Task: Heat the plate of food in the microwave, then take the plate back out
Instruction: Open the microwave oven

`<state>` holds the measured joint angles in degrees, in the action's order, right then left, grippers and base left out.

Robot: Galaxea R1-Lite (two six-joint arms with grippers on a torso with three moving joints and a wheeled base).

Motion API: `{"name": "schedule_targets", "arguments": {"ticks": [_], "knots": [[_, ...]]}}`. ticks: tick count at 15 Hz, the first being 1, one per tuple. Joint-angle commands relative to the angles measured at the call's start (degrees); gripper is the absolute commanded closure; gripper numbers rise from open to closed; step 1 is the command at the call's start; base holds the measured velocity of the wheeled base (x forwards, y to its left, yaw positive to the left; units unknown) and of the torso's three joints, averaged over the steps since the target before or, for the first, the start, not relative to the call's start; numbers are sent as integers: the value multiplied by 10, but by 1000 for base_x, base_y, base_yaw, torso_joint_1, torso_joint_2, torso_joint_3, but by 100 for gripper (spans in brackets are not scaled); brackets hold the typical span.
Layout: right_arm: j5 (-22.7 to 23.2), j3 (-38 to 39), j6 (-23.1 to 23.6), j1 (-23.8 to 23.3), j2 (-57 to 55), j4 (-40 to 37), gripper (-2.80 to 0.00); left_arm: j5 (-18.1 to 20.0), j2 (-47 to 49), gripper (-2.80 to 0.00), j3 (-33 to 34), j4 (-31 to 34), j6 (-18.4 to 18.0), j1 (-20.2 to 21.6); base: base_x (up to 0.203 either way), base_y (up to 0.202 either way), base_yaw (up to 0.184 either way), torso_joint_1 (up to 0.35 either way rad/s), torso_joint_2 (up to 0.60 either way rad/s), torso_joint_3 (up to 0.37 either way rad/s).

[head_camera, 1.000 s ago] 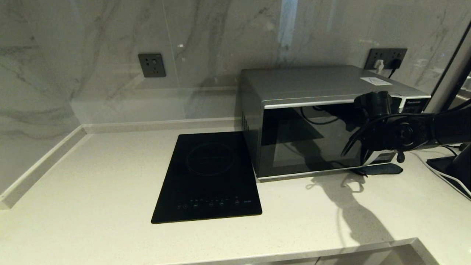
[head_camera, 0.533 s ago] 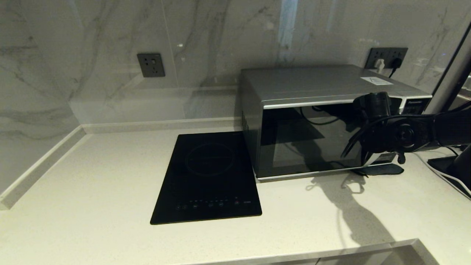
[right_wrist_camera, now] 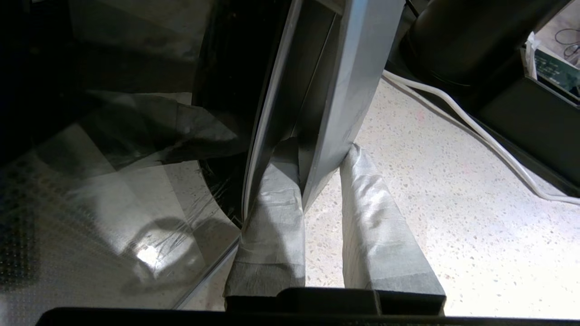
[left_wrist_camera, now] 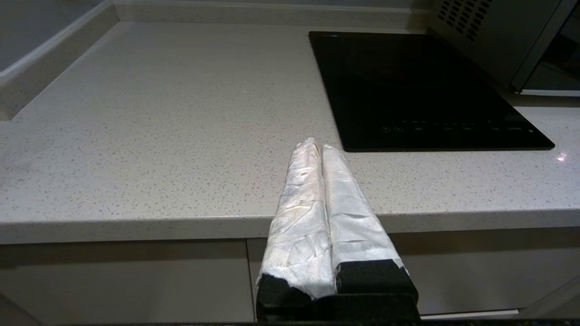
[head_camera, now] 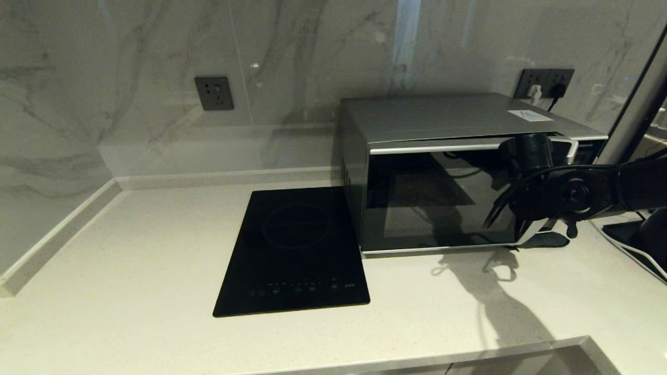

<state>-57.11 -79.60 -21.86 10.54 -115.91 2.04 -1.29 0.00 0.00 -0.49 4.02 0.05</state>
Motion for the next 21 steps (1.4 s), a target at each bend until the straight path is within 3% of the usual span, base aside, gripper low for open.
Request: {"name": "schedule_targets", "arguments": {"ticks": [1, 15, 21], "knots": [[-2, 2, 0, 5, 4, 2, 0, 0, 1, 0, 0, 0, 0, 0, 0, 0, 0, 0, 0, 0], [-3, 13, 3, 5, 25, 2, 0, 0, 1, 0, 0, 0, 1, 0, 0, 0, 0, 0, 0, 0], [-12, 16, 32, 6, 29, 4, 0, 0, 1, 0, 0, 0, 0, 0, 0, 0, 0, 0, 0, 0]]}}
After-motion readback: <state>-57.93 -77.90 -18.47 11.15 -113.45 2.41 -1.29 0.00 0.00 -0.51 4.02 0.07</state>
